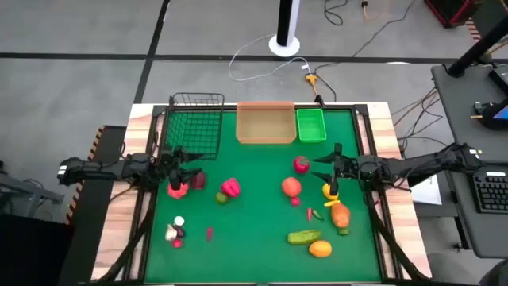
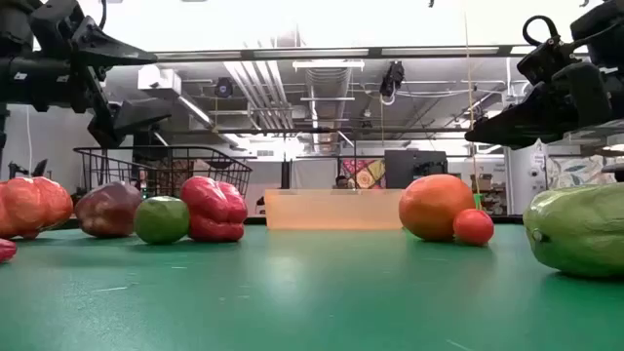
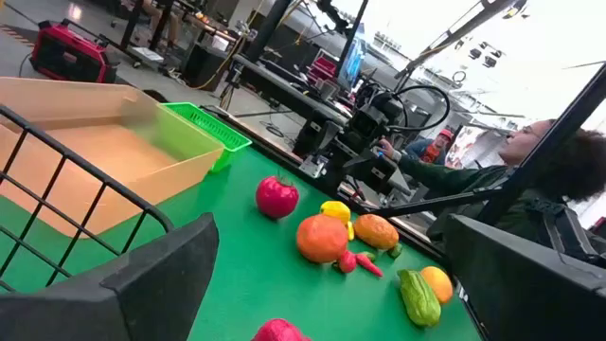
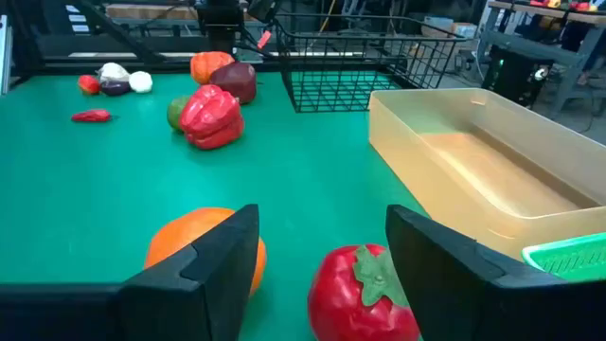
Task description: Sort produce into baskets
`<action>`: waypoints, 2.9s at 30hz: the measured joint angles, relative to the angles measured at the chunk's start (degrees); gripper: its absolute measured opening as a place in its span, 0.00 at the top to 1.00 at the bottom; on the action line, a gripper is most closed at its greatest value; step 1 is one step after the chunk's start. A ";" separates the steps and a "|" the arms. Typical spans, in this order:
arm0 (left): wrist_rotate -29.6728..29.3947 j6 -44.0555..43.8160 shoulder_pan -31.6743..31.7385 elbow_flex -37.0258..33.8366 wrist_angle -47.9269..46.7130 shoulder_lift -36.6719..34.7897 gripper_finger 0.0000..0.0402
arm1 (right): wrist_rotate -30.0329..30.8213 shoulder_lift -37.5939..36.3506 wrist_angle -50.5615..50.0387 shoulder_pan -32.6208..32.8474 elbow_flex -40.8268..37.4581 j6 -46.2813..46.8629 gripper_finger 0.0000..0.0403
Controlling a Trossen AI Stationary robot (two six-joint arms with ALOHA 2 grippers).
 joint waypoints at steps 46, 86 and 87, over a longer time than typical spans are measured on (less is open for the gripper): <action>0.00 0.00 -0.01 0.00 -0.01 0.00 0.03 | 0.00 0.00 0.02 0.00 0.00 0.00 0.44; 0.00 0.00 -0.01 0.00 -0.01 0.01 0.03 | -0.04 0.00 0.02 0.00 0.00 2.01 0.44; 0.00 0.00 -0.01 0.00 -0.01 0.01 0.03 | -0.10 0.00 0.01 0.00 0.00 4.95 0.44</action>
